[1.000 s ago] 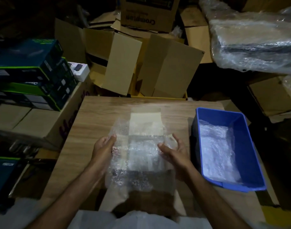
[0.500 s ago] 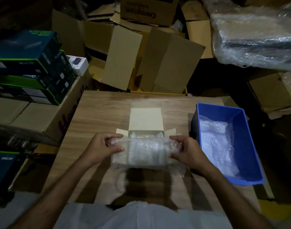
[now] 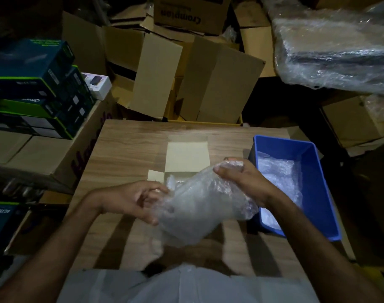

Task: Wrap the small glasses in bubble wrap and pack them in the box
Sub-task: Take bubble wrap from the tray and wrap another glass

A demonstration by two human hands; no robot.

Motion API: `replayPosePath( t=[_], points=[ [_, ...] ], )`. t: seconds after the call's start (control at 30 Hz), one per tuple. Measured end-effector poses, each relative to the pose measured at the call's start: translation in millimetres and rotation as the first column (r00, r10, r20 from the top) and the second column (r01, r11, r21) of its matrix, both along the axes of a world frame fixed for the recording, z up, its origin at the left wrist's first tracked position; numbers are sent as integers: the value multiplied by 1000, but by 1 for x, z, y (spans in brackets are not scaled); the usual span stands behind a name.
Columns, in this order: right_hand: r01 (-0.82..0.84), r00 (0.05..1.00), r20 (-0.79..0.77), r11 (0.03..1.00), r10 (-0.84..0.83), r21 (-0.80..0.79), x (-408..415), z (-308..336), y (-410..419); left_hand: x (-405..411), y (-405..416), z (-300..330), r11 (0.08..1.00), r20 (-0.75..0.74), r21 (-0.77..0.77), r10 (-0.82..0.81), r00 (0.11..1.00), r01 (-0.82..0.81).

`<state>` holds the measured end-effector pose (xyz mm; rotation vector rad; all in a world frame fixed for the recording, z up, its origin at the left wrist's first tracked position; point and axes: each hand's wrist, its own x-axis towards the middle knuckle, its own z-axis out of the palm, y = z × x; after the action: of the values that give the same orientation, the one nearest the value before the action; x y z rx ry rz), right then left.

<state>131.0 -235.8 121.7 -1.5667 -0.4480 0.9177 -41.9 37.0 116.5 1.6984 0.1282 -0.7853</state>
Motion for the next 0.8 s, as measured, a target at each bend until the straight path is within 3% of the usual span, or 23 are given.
replayPosePath(
  t=[0.1, 0.2, 0.3, 0.37, 0.43, 0.5, 0.57, 0.67, 0.73, 0.8],
  points=[
    [37, 958, -288, 995, -8, 96, 1, 6, 15, 29, -42, 2, 995, 94, -43, 95, 991, -91],
    [223, 740, -672, 947, -10, 231, -6, -9, 14, 36, -61, -8, 930, 222, -61, 366, 904, -362],
    [397, 562, -827, 882, -17, 252, -29, -49, 5, 26, -63, -24, 793, 224, -166, 609, 761, -586],
    [382, 541, -841, 889, 6, 252, -46, -63, 4, 19, -70, -32, 741, 195, -227, 671, 715, -633],
    [306, 602, -799, 923, 2, 233, -55, -69, 5, 15, -78, -39, 701, 143, -256, 708, 691, -665],
    [237, 725, -687, 954, -49, 182, -55, -68, 10, 11, -83, -45, 637, 99, -255, 765, 636, -727],
    [285, 838, -508, 954, -200, 93, -51, -70, 14, 9, -86, -50, 552, 102, -220, 833, 544, -804],
    [409, 885, -252, 912, -392, 16, -48, -73, 14, 6, -88, -56, 475, 116, -176, 880, 461, -862],
    [355, 933, -95, 931, -347, 83, -50, -69, 8, 4, -85, -56, 506, 145, -197, 862, 485, -840],
    [240, 968, 51, 966, -246, 95, -48, -63, 2, 3, -76, -54, 629, 234, -151, 772, 590, -763]
  ],
)
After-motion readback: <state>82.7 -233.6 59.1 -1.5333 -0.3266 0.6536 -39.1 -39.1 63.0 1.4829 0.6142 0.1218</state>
